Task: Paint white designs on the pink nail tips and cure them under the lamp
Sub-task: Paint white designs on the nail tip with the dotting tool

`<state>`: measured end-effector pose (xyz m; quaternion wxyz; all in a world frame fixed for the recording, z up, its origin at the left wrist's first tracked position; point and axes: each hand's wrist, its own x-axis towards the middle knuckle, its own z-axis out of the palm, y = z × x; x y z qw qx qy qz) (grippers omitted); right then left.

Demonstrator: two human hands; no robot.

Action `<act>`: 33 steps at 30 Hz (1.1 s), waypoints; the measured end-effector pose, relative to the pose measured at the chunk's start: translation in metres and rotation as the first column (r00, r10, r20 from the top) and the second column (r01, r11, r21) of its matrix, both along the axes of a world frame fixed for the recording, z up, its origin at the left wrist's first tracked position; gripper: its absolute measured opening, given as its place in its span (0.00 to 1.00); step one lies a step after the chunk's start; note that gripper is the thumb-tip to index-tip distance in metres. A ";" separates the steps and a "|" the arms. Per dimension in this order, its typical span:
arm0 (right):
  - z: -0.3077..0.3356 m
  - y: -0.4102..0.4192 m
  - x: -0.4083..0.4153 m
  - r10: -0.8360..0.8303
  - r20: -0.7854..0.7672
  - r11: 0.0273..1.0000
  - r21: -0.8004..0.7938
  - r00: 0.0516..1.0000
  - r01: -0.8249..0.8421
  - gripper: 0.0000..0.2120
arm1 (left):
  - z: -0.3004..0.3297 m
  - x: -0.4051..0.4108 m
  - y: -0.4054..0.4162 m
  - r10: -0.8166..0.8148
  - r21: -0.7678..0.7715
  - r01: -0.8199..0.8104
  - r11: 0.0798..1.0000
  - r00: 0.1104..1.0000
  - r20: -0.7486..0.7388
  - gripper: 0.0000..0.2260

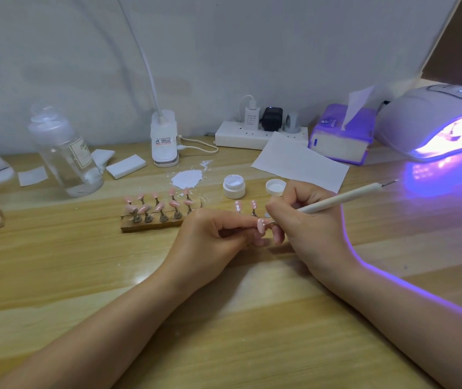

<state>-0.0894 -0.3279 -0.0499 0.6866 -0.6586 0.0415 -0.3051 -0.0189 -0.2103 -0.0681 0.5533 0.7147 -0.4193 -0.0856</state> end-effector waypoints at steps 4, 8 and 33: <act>0.000 -0.001 0.001 0.005 -0.010 1.000 -0.006 1.000 -0.005 0.18 | 0.001 -0.001 0.000 -0.007 -0.006 0.007 1.000 1.000 0.005 0.07; 0.000 -0.001 0.000 0.000 -0.014 1.000 -0.025 1.000 0.000 0.17 | 0.001 -0.001 0.000 -0.002 -0.005 0.002 1.000 1.000 0.023 0.07; 0.000 0.000 0.000 0.007 -0.030 1.000 -0.022 1.000 -0.008 0.18 | 0.001 0.001 0.001 -0.047 0.018 0.047 0.999 0.998 0.036 0.07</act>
